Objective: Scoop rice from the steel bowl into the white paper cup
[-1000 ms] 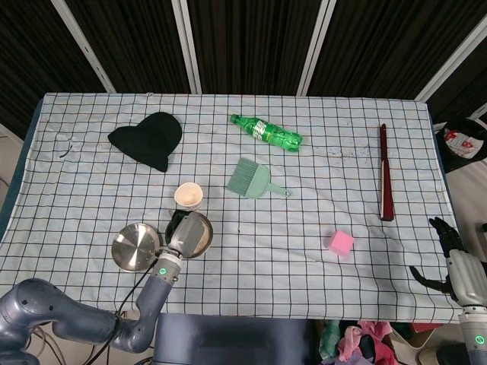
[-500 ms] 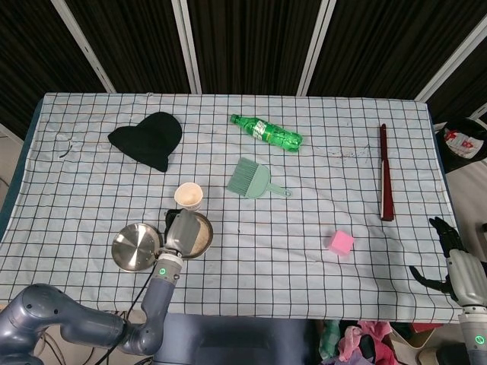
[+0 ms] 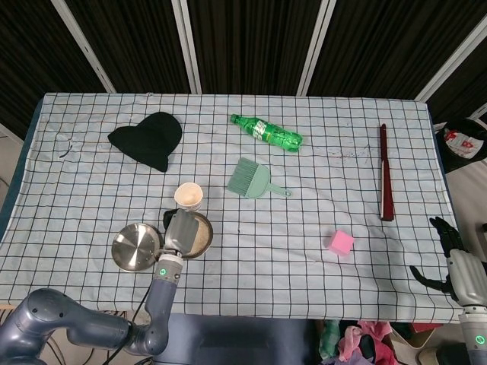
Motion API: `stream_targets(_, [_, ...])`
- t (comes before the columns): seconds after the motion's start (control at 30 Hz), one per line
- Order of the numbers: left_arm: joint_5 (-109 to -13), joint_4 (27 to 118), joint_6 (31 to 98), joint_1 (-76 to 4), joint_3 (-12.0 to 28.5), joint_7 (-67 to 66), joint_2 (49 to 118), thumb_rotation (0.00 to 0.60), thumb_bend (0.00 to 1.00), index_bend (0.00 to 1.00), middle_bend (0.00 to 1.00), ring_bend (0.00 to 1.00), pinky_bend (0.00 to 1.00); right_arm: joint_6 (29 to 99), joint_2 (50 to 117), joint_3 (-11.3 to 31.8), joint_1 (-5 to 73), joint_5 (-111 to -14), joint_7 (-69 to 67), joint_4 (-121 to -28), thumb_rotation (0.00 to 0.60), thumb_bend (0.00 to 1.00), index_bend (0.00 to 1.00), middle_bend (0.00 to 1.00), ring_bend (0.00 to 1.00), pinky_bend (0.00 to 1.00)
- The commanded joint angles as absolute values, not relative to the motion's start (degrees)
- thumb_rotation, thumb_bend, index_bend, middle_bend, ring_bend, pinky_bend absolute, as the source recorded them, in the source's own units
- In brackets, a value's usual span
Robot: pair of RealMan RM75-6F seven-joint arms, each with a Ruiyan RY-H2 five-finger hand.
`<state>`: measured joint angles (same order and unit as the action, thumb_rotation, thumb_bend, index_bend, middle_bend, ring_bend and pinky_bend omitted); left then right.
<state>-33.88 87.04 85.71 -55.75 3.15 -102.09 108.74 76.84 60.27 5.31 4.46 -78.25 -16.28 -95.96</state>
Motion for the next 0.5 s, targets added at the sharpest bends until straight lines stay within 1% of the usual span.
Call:
stream_targets(0.03, [-34.08,86.32,86.07,-55.17,4.13,-100.33,109.78,0.600,0.52,0.79,1.00,1.00,1.00,76.86,60.26,5.33,4.46,-78.25,-16.29,-95.95,0.600,0.22,0.00,0.00,0.00,0.21])
stream_targets(0.33, [-35.01,84.79,86.60,-54.00,6.08,-96.78,111.58,0.600,0.52,0.79,1.00,1.00,1.00,76.87,60.25,5.30,4.44,-78.33,-16.35,-95.96,0.600,0.22,0.00,0.00,0.00,0.21])
stream_targets(0.5, [-35.89,83.71,86.45,-53.38,6.39,-95.13,111.99,0.600,0.52,0.79,1.00,1.00,1.00,76.86,60.24,5.29,4.44,-78.35,-16.34,-95.98,0.600,0.22,0.00,0.00,0.00,0.21])
